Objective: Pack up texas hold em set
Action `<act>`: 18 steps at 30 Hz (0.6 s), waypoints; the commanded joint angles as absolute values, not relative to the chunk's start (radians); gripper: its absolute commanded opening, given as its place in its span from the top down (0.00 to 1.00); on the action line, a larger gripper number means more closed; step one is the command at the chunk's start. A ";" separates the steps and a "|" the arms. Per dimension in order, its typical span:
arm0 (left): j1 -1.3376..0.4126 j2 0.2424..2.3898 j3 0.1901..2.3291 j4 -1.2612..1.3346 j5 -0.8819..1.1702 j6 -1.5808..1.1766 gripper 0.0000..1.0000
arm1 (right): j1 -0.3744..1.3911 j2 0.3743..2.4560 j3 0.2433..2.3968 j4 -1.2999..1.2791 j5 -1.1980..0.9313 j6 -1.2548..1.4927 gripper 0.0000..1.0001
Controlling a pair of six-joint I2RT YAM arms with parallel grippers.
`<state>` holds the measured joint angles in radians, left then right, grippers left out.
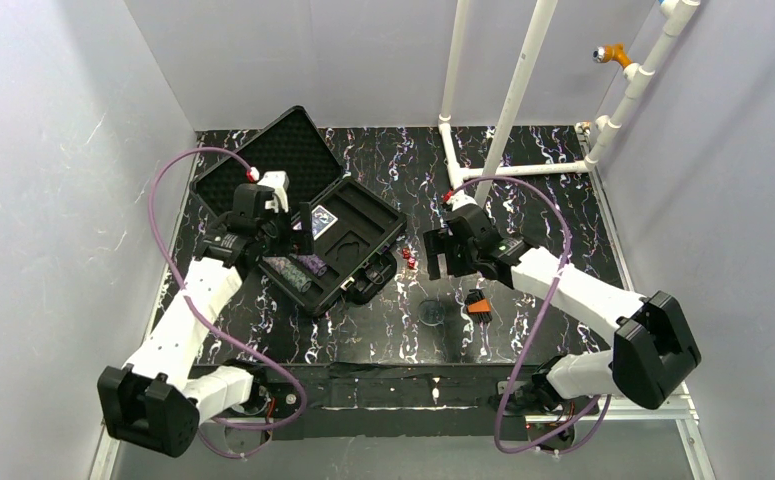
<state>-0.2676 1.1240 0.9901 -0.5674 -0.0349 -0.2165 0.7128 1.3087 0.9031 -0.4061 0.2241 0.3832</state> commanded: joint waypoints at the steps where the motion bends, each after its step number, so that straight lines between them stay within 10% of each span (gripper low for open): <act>1: -0.267 1.031 0.969 -0.481 -0.067 -0.178 0.02 | 0.710 1.330 0.923 -0.425 0.167 0.425 0.00; 18: -0.266 0.957 0.951 -0.528 -0.231 -0.183 0.02 | 0.779 1.436 0.869 -0.458 0.116 0.509 0.07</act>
<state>-0.2680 0.9920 0.9569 -0.5064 -0.1604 -0.1780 0.7532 1.4193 0.8707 -0.4480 0.1268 0.4744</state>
